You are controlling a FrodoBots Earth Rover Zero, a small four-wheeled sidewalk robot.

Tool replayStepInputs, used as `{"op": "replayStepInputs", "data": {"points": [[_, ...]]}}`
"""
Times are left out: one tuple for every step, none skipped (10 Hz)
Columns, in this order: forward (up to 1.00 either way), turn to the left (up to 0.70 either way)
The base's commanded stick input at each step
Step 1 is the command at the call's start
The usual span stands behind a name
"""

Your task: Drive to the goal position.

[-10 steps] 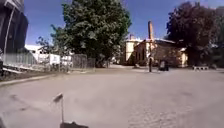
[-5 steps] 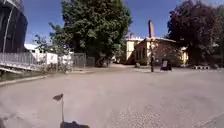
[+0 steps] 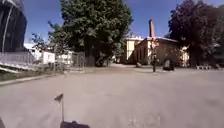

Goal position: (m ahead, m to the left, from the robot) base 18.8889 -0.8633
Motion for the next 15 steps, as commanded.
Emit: {"op": "replayStepInputs", "data": {"points": [[0.6,0.0],[0.6,0.0],[0.6,0.0],[0.6,0.0],[0.6,0.0],[0.6,0.0],[0.6,0.0],[0.6,0.0],[0.6,0.0],[0.6,0.0],[0.6,0.0],[0.6,0.0],[0.6,0.0],[0.6,0.0],[0.6,0.0]]}}
